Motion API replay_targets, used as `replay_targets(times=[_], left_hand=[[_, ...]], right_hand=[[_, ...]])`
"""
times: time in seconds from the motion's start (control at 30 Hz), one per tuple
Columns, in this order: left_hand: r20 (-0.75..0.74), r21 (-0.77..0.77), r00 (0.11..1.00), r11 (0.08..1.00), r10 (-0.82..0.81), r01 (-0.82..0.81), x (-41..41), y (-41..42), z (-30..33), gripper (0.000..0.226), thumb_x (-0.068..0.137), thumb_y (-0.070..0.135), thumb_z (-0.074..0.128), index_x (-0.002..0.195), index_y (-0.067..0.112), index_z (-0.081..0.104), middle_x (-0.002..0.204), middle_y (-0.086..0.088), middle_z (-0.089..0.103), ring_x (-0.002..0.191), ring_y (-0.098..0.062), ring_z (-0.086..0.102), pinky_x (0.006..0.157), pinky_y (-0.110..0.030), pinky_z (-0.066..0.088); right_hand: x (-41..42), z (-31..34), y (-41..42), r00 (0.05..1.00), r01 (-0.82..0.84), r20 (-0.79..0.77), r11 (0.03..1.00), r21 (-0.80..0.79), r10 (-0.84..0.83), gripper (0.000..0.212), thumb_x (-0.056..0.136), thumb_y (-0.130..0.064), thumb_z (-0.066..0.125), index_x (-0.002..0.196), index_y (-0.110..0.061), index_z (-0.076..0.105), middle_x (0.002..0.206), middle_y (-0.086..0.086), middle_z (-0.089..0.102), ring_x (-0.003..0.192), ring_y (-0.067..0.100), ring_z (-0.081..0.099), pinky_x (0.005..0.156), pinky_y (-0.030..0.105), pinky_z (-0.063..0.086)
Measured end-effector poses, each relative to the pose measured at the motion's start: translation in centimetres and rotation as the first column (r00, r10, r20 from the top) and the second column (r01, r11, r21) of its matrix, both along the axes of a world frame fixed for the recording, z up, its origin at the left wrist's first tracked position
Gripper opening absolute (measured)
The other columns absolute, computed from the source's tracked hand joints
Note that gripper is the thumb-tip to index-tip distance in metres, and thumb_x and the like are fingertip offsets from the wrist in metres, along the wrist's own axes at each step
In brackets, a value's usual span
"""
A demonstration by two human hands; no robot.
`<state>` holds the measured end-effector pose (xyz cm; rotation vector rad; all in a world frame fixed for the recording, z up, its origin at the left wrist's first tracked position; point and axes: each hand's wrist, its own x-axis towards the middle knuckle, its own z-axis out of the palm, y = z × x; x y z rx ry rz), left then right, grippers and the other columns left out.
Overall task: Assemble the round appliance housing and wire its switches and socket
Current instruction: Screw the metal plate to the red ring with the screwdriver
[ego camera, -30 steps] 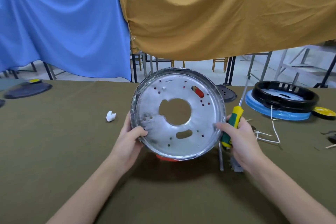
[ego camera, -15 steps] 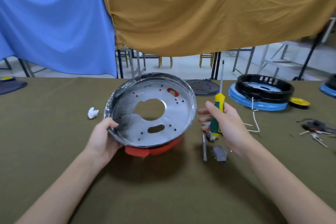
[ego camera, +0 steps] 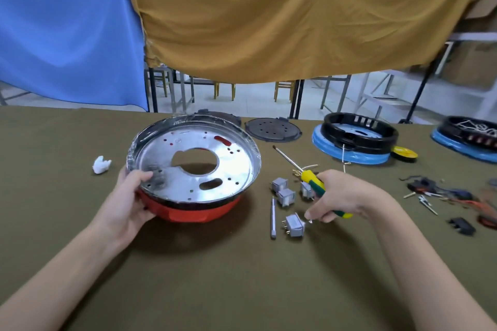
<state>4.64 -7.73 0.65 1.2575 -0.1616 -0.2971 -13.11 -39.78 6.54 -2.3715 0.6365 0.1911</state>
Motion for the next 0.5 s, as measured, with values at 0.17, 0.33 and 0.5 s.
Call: replay_targets(times=[0.17,0.33,0.5], left_hand=[[0.019,0.001,1.0,1.0,-0.024,0.024,0.1,0.0,0.0,0.031,0.092,0.018,0.048,0.116,0.036,0.057,0.119,0.0,0.07,0.103,-0.023,0.065,0.079,-0.043,0.053],[-0.018,0.028,0.999,0.999,-0.033,0.033,0.1,0.4,0.5,0.044,0.09,0.018,0.043,0.133,0.015,0.053,0.128,-0.012,0.065,0.109,-0.03,0.061,0.08,-0.044,0.046],[-0.053,0.211,0.983,0.96,-0.174,0.181,0.3,1.8,2.2,0.034,0.087,0.022,0.046,0.086,0.019,0.079,0.094,-0.004,0.076,0.079,-0.02,0.072,0.076,-0.038,0.05]], right_hand=[[0.8,-0.7,1.0,1.0,0.014,0.0,0.993,-0.12,-0.014,0.033,0.071,-0.002,0.075,0.086,-0.013,0.048,0.078,0.016,0.073,0.056,0.022,0.065,0.064,0.033,0.057],[0.4,0.0,0.1,0.968,0.03,0.251,0.994,-0.107,-0.003,0.025,0.071,-0.004,0.074,0.08,-0.01,0.052,0.079,0.015,0.074,0.065,0.029,0.072,0.065,0.038,0.057],[0.7,0.2,0.9,0.811,-0.022,0.574,0.975,0.219,-0.111,0.033,0.078,-0.003,0.077,0.087,-0.008,0.045,0.077,0.012,0.074,0.065,0.024,0.072,0.071,0.044,0.057]])
